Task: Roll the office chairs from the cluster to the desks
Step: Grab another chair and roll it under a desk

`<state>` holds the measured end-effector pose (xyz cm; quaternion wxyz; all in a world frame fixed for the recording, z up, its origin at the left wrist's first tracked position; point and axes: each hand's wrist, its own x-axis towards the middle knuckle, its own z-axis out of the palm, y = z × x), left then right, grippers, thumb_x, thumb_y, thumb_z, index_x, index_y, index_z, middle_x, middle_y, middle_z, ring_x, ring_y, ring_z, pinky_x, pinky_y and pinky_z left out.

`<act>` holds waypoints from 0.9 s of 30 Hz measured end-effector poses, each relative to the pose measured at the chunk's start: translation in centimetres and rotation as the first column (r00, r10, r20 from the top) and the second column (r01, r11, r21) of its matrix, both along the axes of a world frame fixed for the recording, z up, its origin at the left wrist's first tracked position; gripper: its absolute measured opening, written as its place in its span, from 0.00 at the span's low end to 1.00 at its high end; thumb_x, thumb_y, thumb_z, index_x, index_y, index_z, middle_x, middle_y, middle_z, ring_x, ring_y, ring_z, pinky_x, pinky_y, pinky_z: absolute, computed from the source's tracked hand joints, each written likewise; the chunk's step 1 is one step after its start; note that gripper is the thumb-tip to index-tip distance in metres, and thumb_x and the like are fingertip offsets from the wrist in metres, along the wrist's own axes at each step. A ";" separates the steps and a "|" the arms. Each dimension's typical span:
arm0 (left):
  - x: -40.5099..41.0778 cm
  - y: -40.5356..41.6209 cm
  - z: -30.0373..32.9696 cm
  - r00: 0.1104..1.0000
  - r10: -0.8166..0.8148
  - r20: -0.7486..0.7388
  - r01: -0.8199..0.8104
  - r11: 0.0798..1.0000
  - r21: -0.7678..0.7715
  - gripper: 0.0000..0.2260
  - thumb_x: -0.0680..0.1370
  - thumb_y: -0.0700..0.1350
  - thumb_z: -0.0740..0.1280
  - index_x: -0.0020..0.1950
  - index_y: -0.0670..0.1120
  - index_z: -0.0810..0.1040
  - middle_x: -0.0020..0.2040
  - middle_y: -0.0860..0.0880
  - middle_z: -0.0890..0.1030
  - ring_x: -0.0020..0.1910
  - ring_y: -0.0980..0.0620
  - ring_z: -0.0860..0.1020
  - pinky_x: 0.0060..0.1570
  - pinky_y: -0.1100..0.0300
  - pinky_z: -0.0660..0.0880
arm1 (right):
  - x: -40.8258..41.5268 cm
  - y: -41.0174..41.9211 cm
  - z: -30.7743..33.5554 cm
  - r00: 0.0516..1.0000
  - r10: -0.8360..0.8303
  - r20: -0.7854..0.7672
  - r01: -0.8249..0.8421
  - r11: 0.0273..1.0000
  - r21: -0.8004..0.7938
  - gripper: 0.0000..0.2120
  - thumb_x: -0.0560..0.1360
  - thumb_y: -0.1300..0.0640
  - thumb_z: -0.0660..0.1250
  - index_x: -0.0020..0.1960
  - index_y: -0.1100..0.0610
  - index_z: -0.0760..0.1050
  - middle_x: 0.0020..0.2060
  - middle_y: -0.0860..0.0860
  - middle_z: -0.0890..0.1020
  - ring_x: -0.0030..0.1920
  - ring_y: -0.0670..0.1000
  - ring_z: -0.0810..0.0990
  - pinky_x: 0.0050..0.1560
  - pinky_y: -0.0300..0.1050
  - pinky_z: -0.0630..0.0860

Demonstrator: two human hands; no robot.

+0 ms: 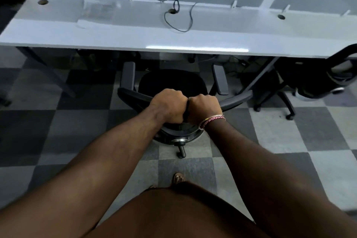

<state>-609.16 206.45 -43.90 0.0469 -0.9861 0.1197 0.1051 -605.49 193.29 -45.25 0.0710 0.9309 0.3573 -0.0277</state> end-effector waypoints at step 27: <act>27.7 -11.0 -2.1 0.990 -0.088 0.108 0.085 0.996 0.031 0.09 0.71 0.56 0.67 0.40 0.53 0.72 0.40 0.50 0.82 0.39 0.45 0.82 0.39 0.53 0.78 | 26.6 -12.2 -1.6 0.997 -0.037 0.062 0.030 0.993 0.114 0.06 0.71 0.52 0.65 0.42 0.53 0.78 0.38 0.52 0.83 0.40 0.59 0.83 0.35 0.45 0.66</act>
